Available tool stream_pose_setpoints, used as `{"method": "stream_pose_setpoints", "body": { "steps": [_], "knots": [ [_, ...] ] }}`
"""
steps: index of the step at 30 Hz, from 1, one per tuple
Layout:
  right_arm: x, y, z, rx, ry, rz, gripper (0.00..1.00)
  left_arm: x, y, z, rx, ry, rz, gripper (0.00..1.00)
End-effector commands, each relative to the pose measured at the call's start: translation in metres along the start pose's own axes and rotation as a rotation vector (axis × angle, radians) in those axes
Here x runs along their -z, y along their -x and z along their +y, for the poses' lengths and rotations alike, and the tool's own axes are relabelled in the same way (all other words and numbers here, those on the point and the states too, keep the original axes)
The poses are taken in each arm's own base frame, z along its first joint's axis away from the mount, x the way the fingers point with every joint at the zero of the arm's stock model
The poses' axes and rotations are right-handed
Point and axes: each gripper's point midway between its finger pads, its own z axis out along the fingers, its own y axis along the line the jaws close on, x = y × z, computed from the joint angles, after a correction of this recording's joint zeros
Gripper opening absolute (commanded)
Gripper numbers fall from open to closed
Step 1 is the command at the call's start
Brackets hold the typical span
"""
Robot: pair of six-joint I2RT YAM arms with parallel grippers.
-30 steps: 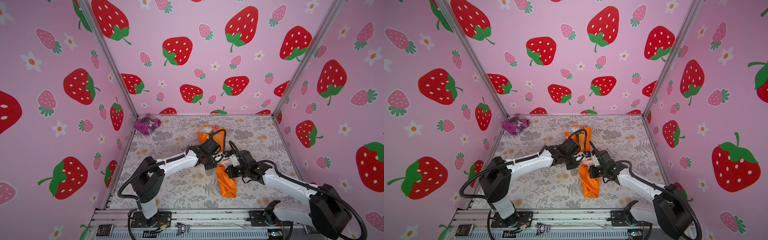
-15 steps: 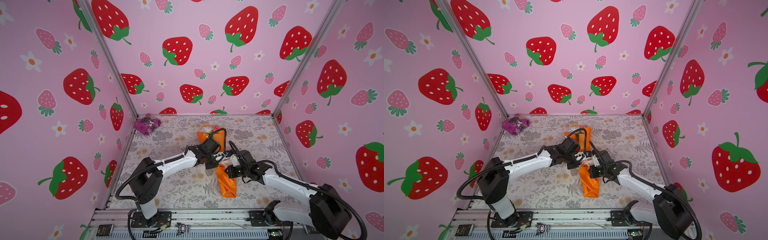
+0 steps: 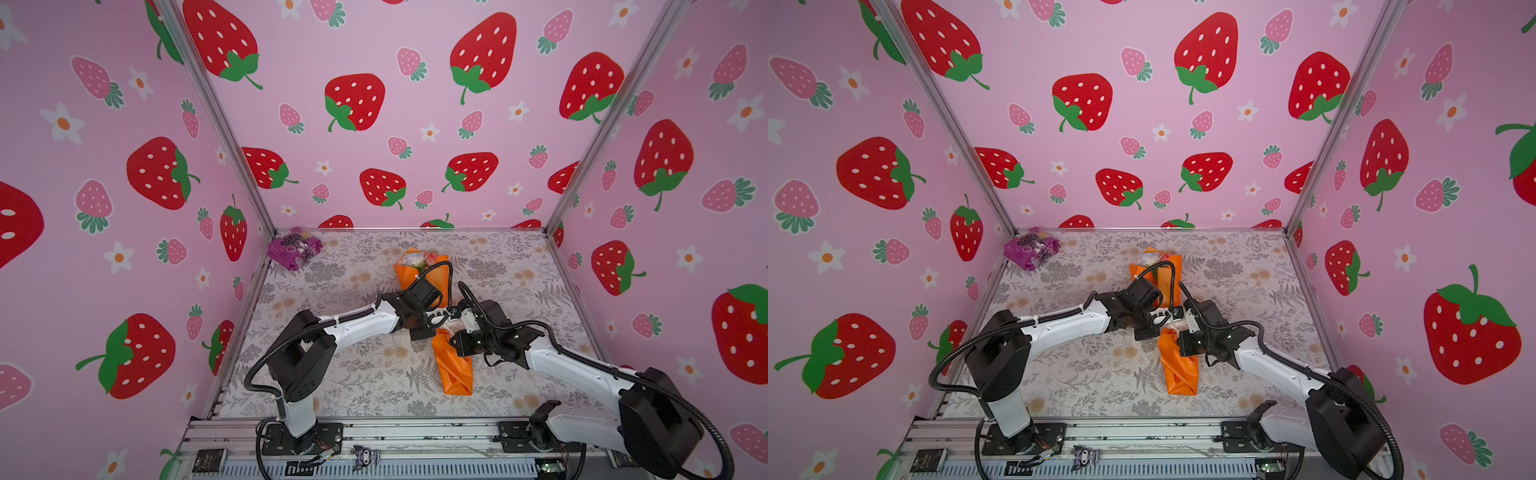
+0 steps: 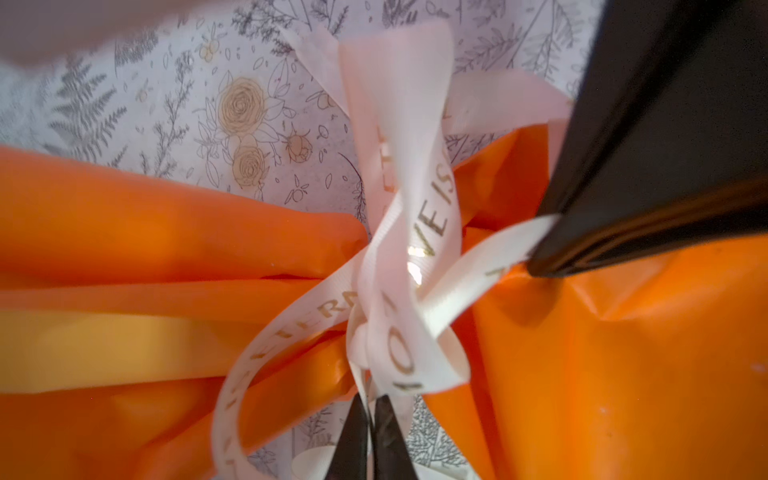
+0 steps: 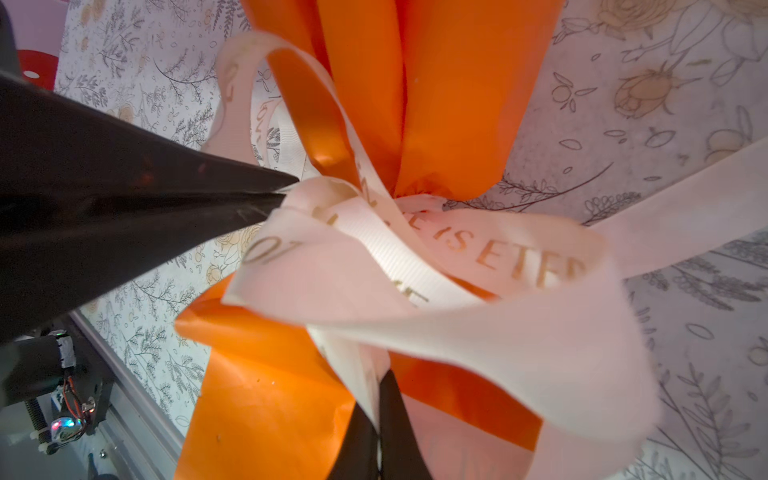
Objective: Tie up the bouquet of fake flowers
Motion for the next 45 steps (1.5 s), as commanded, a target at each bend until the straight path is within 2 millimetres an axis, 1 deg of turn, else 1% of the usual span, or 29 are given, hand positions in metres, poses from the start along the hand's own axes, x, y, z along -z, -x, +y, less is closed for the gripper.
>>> {"method": "stream_pose_setpoints", "body": {
  "steps": [1, 4, 9, 10, 13, 14, 17, 20, 23, 27, 28, 30, 32, 34, 38, 42, 45],
  "knots": [
    [0.01, 0.007, 0.003, 0.001, -0.007, -0.026, 0.06, 0.019, 0.012, 0.004, -0.009, 0.003, -0.033, 0.0],
    [0.018, 0.01, 0.0, -0.023, -0.02, -0.04, 0.06, 0.027, 0.011, 0.002, 0.002, 0.001, -0.049, 0.0],
    [0.024, 0.006, -0.006, -0.085, -0.003, -0.016, 0.05, 0.04, 0.011, -0.001, 0.051, 0.0, -0.076, 0.0],
    [0.025, 0.006, -0.002, -0.084, 0.024, -0.018, 0.05, 0.041, 0.013, -0.005, 0.059, -0.024, -0.09, 0.0],
    [0.03, 0.005, 0.021, -0.073, 0.182, -0.016, 0.07, 0.04, 0.01, -0.009, 0.085, -0.038, -0.084, 0.0],
    [0.032, 0.008, 0.026, -0.071, 0.208, -0.02, 0.07, 0.039, 0.009, -0.01, 0.094, -0.044, -0.082, 0.0],
    [0.04, 0.017, 0.037, -0.066, 0.271, -0.052, 0.07, 0.038, 0.009, -0.015, 0.118, -0.073, -0.086, 0.0],
    [0.042, 0.019, 0.036, -0.049, 0.258, -0.057, 0.09, 0.036, 0.009, -0.019, 0.131, -0.093, -0.088, 0.0],
    [0.034, 0.013, 0.029, -0.052, 0.232, -0.023, 0.1, 0.036, 0.011, -0.02, 0.136, -0.103, -0.095, 0.0],
    [0.028, 0.011, 0.024, -0.056, 0.209, -0.006, 0.04, 0.037, 0.011, -0.021, 0.138, -0.11, -0.091, 0.0],
    [0.028, 0.011, 0.018, -0.074, 0.179, -0.013, 0.01, 0.038, 0.011, -0.021, 0.145, -0.11, -0.09, 0.0],
    [0.029, 0.009, 0.001, -0.128, 0.11, -0.014, 0.0, 0.039, 0.012, -0.02, 0.166, -0.108, -0.094, 0.0],
    [0.029, 0.002, -0.01, -0.205, 0.105, 0.004, 0.0, 0.04, 0.01, -0.02, 0.199, -0.103, -0.088, 0.0],
    [0.029, -0.004, -0.021, -0.271, 0.091, 0.018, 0.0, 0.038, 0.004, -0.019, 0.242, -0.085, -0.068, 0.0],
    [0.028, -0.008, -0.033, -0.328, 0.091, 0.024, 0.0, 0.035, -0.011, -0.021, 0.293, -0.069, -0.038, 0.0],
    [0.023, -0.016, -0.048, -0.333, 0.032, 0.077, 0.0, 0.04, -0.022, -0.021, 0.345, -0.082, -0.021, 0.0],
    [0.023, -0.01, -0.049, -0.309, 0.024, 0.076, 0.0, 0.044, -0.03, -0.017, 0.396, -0.075, -0.02, 0.0]
  ]
}}
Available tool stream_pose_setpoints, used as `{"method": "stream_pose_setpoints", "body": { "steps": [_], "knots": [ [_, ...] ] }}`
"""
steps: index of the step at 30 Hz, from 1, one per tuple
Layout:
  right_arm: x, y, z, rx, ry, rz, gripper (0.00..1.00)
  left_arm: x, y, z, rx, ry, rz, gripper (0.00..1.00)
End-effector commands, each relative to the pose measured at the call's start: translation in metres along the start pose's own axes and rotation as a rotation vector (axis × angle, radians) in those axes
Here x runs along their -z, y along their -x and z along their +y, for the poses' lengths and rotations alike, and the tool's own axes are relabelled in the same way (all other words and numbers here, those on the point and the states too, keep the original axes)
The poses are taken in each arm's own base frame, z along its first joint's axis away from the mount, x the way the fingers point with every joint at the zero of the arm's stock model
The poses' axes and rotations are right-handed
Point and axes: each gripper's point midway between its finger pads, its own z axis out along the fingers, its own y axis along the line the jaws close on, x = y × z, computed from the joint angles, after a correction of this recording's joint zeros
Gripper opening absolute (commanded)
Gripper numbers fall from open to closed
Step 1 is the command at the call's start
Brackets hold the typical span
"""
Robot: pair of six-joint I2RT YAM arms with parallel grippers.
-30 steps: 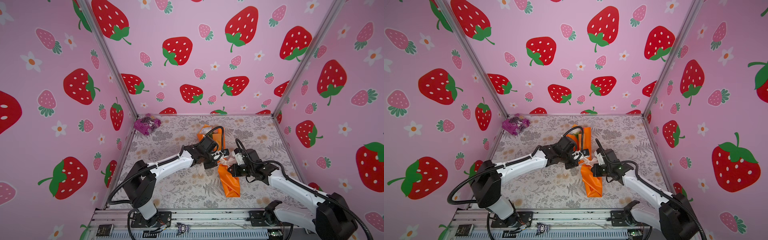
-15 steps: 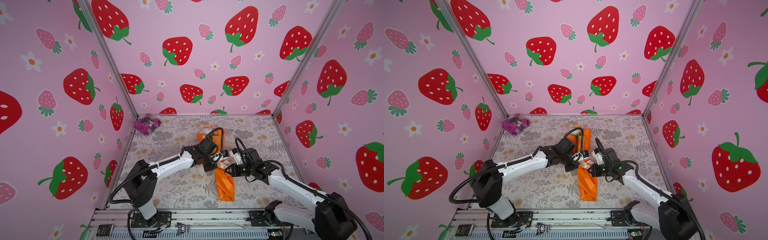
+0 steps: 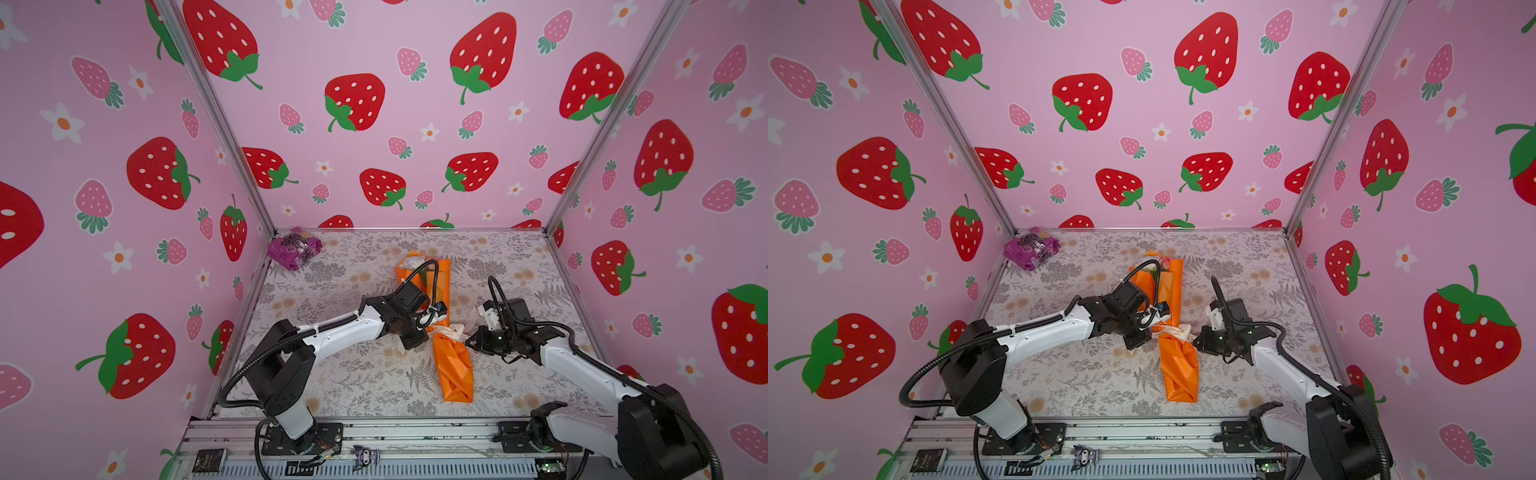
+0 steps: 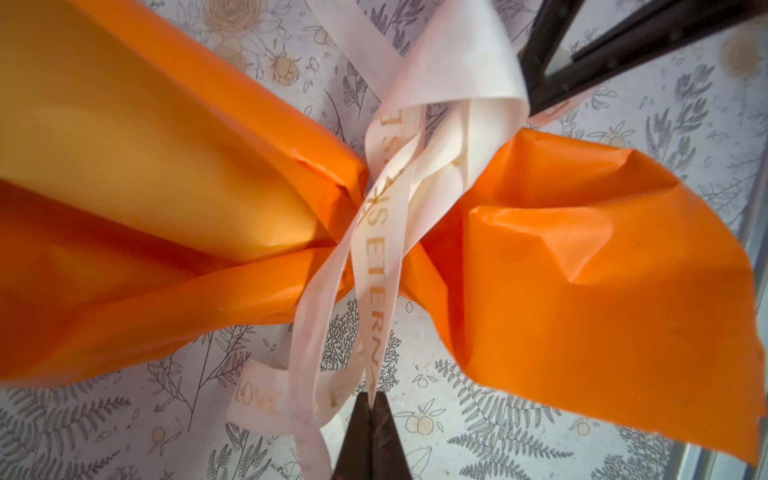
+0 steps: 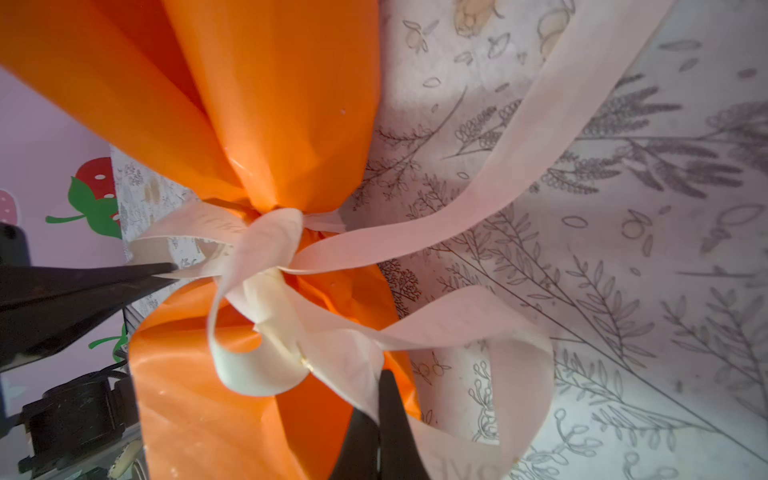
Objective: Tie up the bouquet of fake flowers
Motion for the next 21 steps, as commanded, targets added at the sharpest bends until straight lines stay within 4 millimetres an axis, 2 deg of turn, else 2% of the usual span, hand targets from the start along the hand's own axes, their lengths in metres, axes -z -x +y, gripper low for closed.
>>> {"method": "stream_pose_setpoints", "body": {
  "steps": [1, 6, 10, 13, 16, 21],
  "knots": [
    [0.005, 0.007, 0.003, 0.033, -0.011, -0.002, 0.0, 0.017, -0.002, 0.006, 0.081, 0.002, -0.026, 0.0],
    [0.005, 0.013, -0.002, 0.055, -0.05, -0.005, 0.0, 0.025, -0.014, 0.019, 0.167, 0.018, -0.033, 0.0],
    [0.005, 0.016, 0.002, 0.081, -0.038, -0.007, 0.0, 0.031, -0.014, 0.009, 0.167, -0.039, -0.049, 0.0],
    [0.006, 0.018, -0.001, 0.092, -0.063, -0.007, 0.0, 0.031, -0.022, 0.011, 0.185, -0.027, -0.019, 0.0],
    [0.005, 0.022, -0.002, 0.088, -0.067, -0.018, 0.0, 0.03, -0.031, 0.017, 0.208, -0.004, 0.01, 0.0],
    [0.003, 0.027, -0.011, 0.089, -0.116, -0.016, 0.0, 0.042, -0.043, 0.036, 0.286, 0.04, -0.002, 0.0]
  ]
}}
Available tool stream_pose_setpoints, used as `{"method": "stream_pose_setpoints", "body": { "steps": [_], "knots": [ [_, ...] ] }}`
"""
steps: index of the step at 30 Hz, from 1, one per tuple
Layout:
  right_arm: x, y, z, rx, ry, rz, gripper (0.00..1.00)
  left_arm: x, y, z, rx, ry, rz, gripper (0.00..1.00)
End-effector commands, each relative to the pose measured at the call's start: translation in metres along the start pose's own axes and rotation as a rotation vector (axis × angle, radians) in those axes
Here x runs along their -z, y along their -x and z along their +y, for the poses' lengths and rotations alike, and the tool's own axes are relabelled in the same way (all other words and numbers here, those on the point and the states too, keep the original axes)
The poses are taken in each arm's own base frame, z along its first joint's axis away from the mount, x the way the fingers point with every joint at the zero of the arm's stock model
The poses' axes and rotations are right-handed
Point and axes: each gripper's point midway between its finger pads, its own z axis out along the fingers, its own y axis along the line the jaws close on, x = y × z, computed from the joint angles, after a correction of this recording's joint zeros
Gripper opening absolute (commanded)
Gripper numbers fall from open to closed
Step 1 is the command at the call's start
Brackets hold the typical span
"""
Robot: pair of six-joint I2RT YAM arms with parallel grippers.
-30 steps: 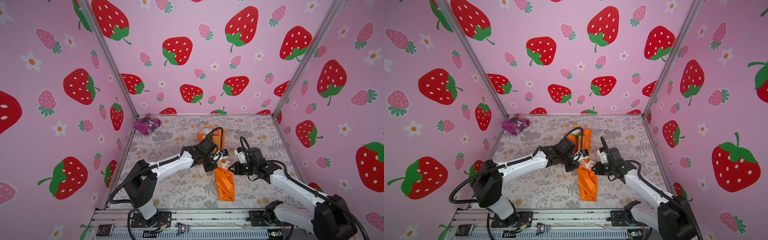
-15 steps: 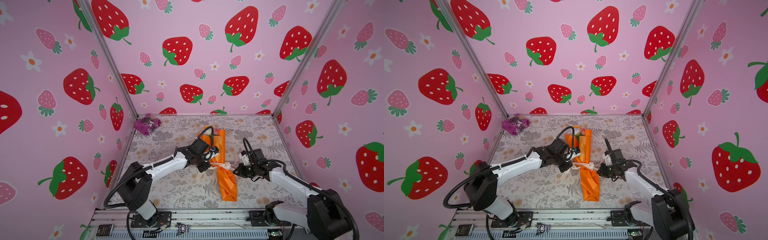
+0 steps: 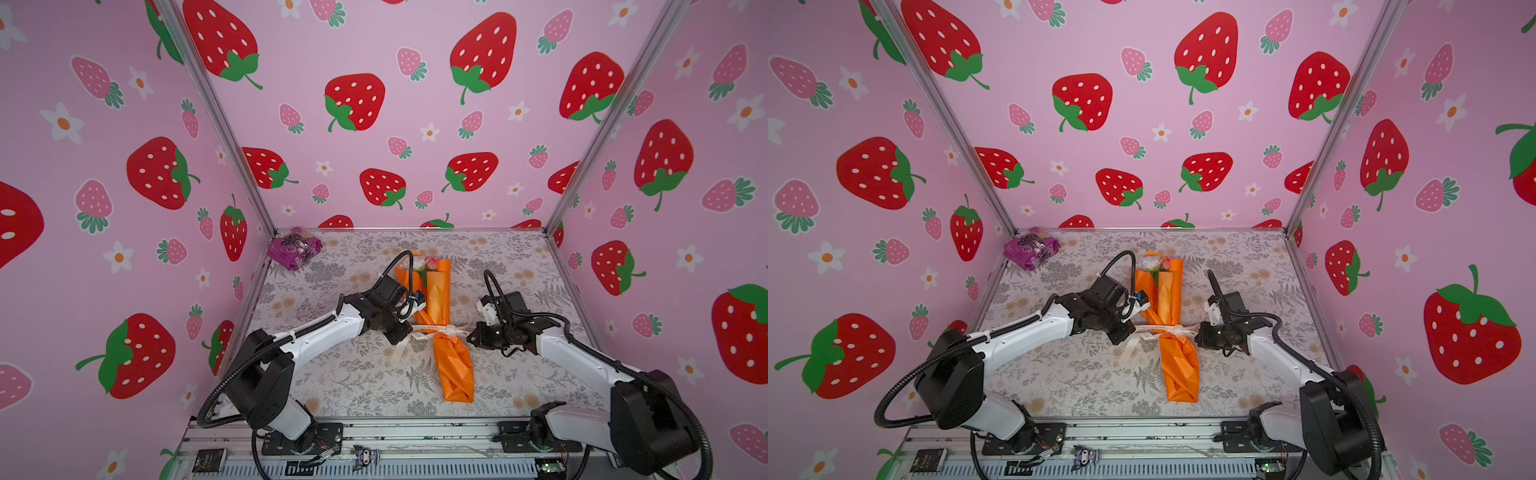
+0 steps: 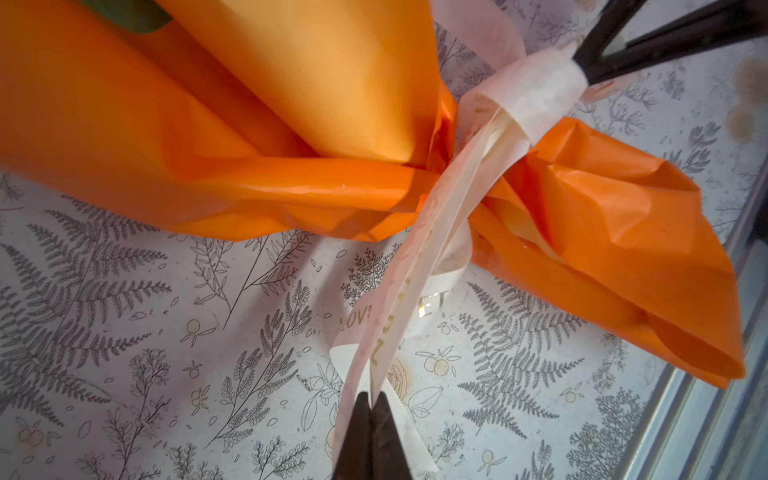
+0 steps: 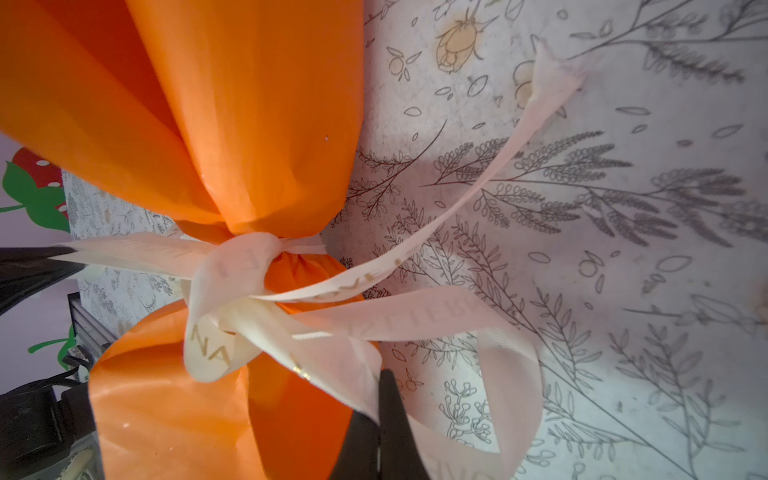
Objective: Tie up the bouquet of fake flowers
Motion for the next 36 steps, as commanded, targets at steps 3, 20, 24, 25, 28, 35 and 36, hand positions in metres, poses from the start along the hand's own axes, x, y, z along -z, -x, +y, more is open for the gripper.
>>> {"method": "stream_pose_setpoints", "body": {
  "steps": [3, 20, 24, 25, 28, 35, 36],
  "knots": [
    [-0.001, 0.007, -0.012, 0.018, -0.069, 0.01, 0.0, 0.015, -0.013, 0.018, 0.074, 0.029, 0.022, 0.0],
    [0.01, 0.022, -0.031, 0.045, -0.213, 0.008, 0.0, 0.009, -0.044, 0.039, 0.083, 0.137, 0.19, 0.0],
    [0.015, 0.027, -0.018, 0.082, -0.158, -0.023, 0.0, 0.006, -0.039, 0.033, 0.085, 0.093, 0.166, 0.0],
    [0.012, 0.023, -0.009, 0.086, -0.094, -0.006, 0.0, 0.006, -0.038, 0.032, 0.084, 0.087, 0.162, 0.0],
    [0.008, 0.018, -0.005, 0.084, -0.059, 0.017, 0.04, 0.004, -0.032, 0.024, 0.084, 0.037, 0.141, 0.0],
    [0.021, 0.033, -0.012, 0.136, -0.141, -0.055, 0.0, 0.008, -0.034, 0.03, 0.087, 0.079, 0.143, 0.0],
    [0.016, 0.027, -0.008, 0.151, -0.102, -0.019, 0.0, 0.008, -0.034, 0.029, 0.083, 0.073, 0.138, 0.0]
  ]
}}
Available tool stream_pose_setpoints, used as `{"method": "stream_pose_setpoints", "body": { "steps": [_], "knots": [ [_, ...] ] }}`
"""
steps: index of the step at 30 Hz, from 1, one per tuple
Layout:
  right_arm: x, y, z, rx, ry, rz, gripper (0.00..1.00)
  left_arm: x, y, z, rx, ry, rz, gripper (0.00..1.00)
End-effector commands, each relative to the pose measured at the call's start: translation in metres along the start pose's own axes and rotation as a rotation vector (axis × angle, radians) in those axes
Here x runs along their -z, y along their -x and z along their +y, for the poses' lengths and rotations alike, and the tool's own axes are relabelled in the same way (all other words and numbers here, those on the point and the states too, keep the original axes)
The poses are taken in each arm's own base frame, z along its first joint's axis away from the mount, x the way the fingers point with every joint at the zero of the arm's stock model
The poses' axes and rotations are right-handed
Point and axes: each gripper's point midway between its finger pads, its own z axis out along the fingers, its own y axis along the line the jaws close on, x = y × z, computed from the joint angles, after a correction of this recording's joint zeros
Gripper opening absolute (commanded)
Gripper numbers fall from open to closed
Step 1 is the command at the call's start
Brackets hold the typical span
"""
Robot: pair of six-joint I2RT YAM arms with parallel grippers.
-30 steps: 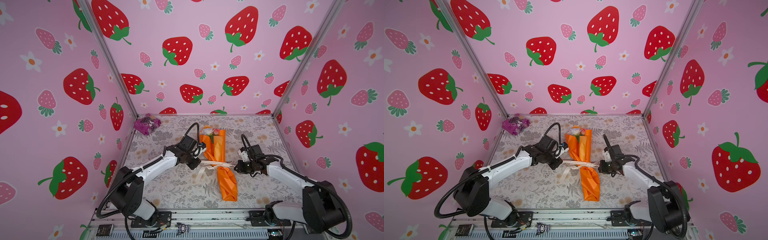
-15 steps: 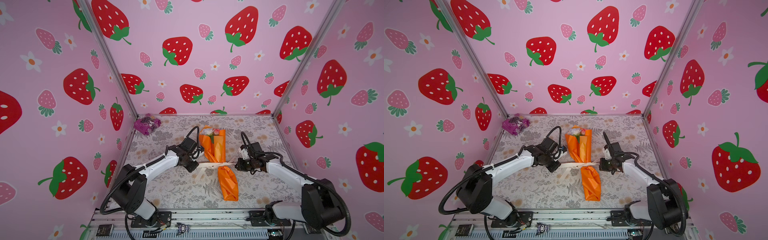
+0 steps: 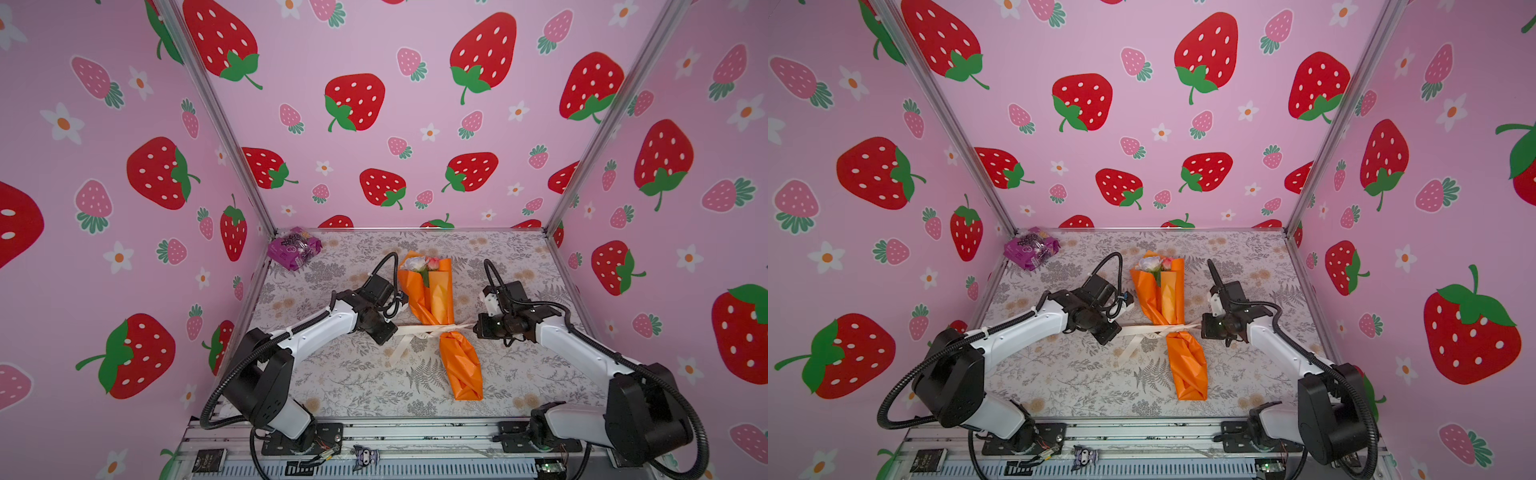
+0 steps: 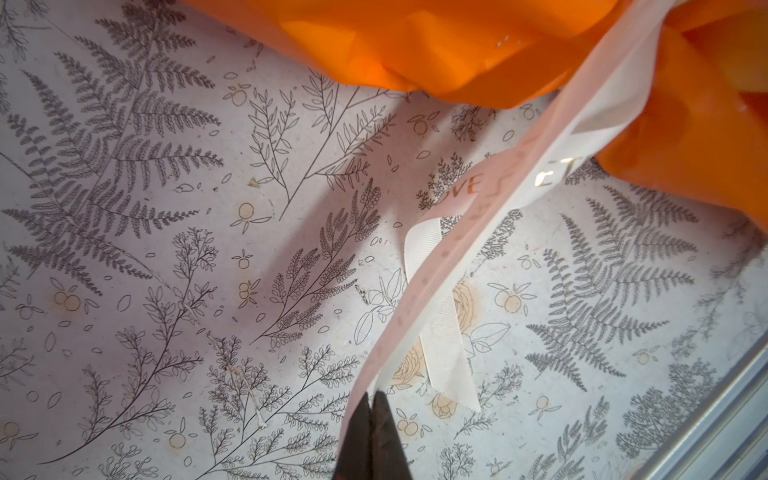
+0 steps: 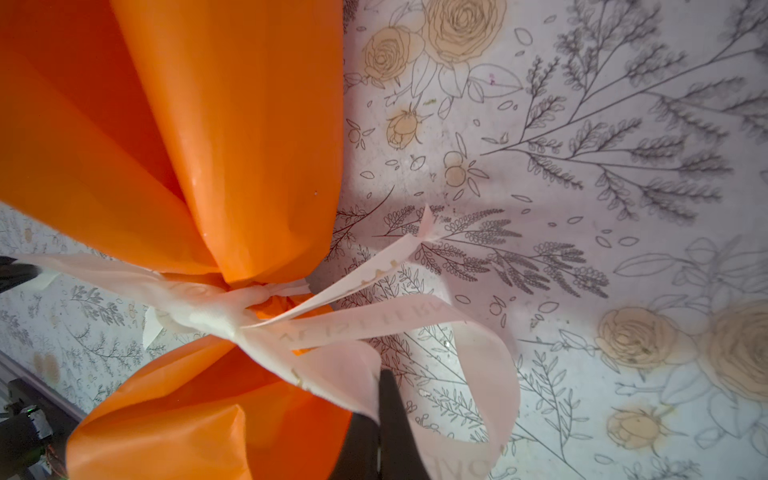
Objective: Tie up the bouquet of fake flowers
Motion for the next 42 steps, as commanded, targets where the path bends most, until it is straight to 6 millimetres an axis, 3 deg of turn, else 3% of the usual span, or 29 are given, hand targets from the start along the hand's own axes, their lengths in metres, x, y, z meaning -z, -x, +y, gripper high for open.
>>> {"method": "stream_pose_setpoints", "body": {
  "steps": [1, 3, 10, 20, 25, 28, 33, 42],
  "knots": [
    [-0.001, -0.004, 0.006, 0.058, 0.042, 0.042, 0.0, 0.007, 0.009, -0.003, -0.011, -0.022, -0.023, 0.0],
    [-0.004, -0.003, 0.01, 0.05, 0.069, 0.039, 0.0, 0.006, 0.013, -0.01, -0.025, -0.057, -0.042, 0.0],
    [0.003, 0.021, -0.002, 0.045, -0.032, -0.063, 0.0, 0.007, 0.019, -0.02, -0.043, -0.111, -0.056, 0.0],
    [-0.005, 0.015, -0.002, 0.035, -0.013, -0.03, 0.0, 0.019, 0.026, -0.035, -0.111, -0.167, -0.118, 0.0],
    [-0.006, 0.016, -0.002, 0.029, -0.01, -0.036, 0.0, 0.033, 0.023, -0.073, -0.268, -0.33, -0.185, 0.0],
    [-0.008, 0.015, -0.004, 0.026, -0.025, -0.023, 0.0, 0.04, 0.018, -0.082, -0.339, -0.363, -0.183, 0.0],
    [-0.008, 0.016, -0.005, 0.027, -0.03, -0.017, 0.0, 0.043, -0.002, -0.077, -0.466, -0.368, -0.131, 0.0],
    [-0.01, 0.016, -0.013, 0.033, -0.075, -0.011, 0.0, 0.037, -0.016, -0.044, -0.595, -0.283, 0.014, 0.0]
  ]
}}
